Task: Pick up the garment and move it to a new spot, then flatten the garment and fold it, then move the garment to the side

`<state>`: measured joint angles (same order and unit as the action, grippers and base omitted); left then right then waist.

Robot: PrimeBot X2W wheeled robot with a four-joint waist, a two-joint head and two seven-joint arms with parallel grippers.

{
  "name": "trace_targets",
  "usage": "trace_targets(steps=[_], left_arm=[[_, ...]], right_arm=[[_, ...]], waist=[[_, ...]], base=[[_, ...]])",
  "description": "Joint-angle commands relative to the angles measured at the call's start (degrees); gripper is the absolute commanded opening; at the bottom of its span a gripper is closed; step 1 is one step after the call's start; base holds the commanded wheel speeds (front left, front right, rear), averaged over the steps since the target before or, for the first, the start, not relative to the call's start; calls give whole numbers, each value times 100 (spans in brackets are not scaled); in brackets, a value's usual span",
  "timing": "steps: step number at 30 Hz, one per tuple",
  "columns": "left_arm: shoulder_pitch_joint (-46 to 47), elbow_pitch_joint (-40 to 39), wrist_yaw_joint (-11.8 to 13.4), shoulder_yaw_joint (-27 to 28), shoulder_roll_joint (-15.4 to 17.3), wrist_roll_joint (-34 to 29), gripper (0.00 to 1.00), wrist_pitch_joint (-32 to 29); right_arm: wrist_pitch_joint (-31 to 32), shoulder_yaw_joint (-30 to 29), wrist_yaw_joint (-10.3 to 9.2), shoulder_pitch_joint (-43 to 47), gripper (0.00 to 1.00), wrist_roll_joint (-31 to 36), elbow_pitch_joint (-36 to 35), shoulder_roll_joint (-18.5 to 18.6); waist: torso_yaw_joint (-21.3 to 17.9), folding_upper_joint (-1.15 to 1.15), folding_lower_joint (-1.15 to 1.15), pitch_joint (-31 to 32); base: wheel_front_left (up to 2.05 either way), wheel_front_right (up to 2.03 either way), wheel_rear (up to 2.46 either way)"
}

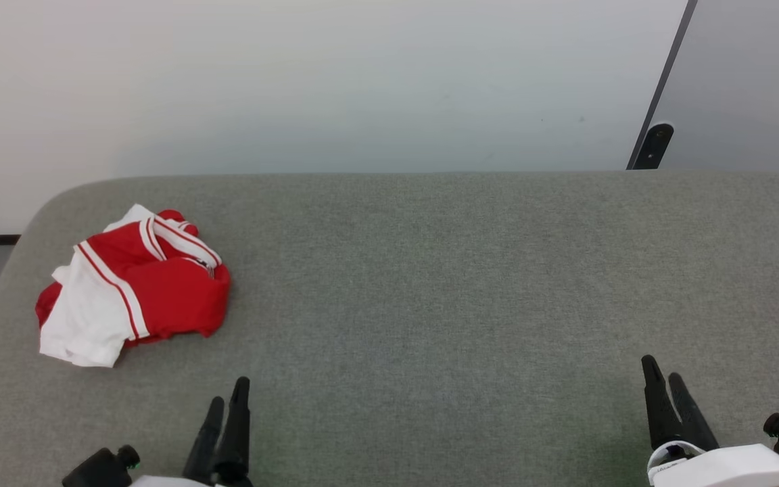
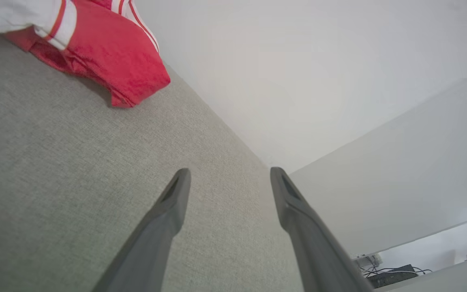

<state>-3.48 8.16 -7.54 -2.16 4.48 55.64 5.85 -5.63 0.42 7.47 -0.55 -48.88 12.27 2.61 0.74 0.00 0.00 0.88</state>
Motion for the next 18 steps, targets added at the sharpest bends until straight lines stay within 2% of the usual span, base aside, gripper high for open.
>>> trace_targets(steps=[1,10,18], left_arm=[[-2,-109,4,17,45,-211,100,38],[-194,-608,5,209,10,-1689,100,187],[-348,-853,6,265,-69,-2407,100,308]], right_arm=[[-65,-24,4,9,100,220,-91,23],[-210,-34,4,65,100,1515,-215,25],[-334,-88,4,108,100,2020,-286,26]], waist=[[1,0,0,6],[-2,0,0,56],[-10,0,0,85]], base=[[0,0,0],[0,0,0],[0,0,0]])
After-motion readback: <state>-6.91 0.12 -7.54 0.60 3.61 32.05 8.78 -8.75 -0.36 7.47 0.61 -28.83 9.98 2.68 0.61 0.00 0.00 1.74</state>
